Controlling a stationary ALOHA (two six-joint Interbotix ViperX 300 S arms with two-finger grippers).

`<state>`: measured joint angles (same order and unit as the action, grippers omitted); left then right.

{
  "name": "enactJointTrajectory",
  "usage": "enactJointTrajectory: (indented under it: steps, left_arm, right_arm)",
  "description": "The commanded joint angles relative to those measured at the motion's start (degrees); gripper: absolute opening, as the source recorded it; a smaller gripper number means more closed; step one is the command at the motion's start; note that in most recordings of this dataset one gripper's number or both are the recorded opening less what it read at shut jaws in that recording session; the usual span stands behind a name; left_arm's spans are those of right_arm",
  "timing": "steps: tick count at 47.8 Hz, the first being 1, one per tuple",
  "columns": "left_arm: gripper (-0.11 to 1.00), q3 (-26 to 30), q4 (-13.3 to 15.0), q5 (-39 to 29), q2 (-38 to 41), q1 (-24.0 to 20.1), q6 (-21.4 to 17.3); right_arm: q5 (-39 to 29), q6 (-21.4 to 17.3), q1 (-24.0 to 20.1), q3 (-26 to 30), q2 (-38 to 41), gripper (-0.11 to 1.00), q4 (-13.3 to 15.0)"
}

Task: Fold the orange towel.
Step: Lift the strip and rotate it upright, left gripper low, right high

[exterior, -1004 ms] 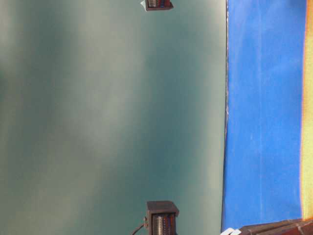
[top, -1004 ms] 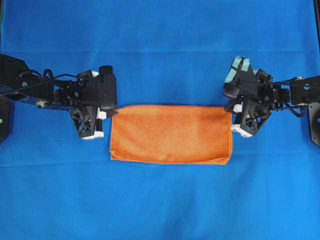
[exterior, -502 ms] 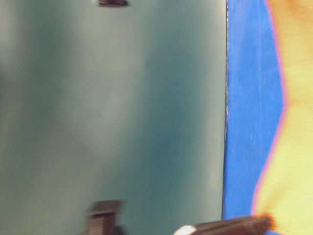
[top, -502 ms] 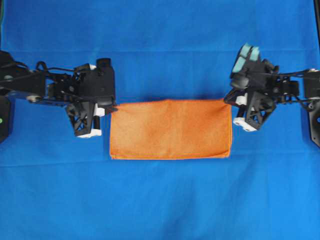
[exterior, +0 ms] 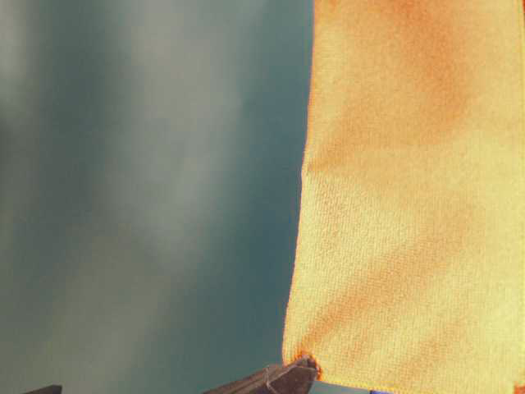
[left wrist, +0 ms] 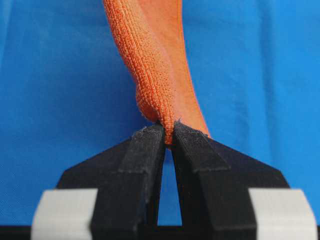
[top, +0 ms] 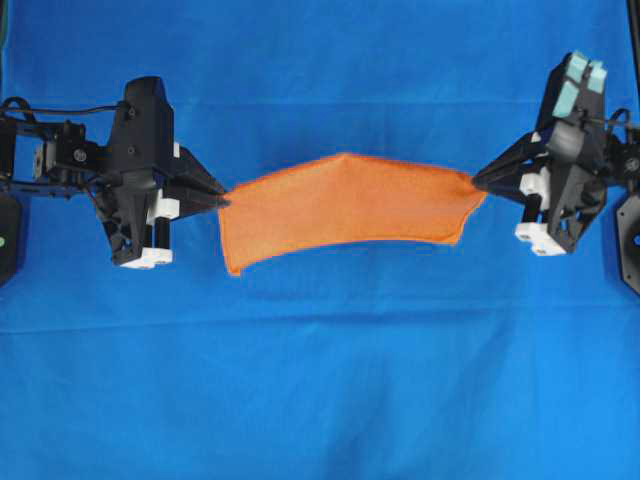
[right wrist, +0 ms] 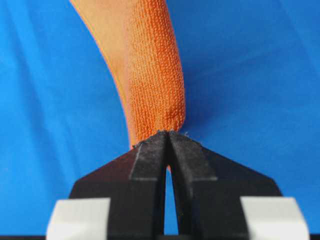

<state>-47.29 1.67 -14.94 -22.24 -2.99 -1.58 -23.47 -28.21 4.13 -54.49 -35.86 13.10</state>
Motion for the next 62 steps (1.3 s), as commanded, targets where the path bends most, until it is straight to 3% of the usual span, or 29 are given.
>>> enactJointTrajectory:
  steps: [1,9,18,31,43,51,62]
  left_arm:
    - [0.04,0.9,-0.1,0.9,-0.4,0.1,0.3]
    - [0.04,1.0,0.0,4.7,0.3,1.8,0.3]
    - [0.04,1.8,-0.1,12.3,4.0,6.2,0.2]
    - [0.04,11.0,-0.2,16.5,13.7,11.7,-2.4]
    - [0.04,20.5,-0.2,16.5,21.4,14.1,-11.3]
    - [0.04,23.7,-0.2,16.3,23.6,14.2,-11.5]
    - [0.04,26.5,-0.2,17.5,26.2,14.2,-11.6]
  right_arm:
    - [0.2,-0.1,-0.1,0.6,-0.2,0.02,1.3]
    - [0.2,-0.7,2.8,1.0,1.7,0.02,5.0]
    - [0.5,-0.4,11.3,3.0,6.5,0.02,9.3]
    - [6.2,0.0,19.7,11.3,18.2,0.02,16.7]
    - [9.1,0.2,20.5,20.9,27.1,0.02,20.0]
    - [9.3,0.5,20.5,23.7,29.2,0.02,20.7]
    - [8.5,1.4,20.6,22.1,28.0,0.02,21.0]
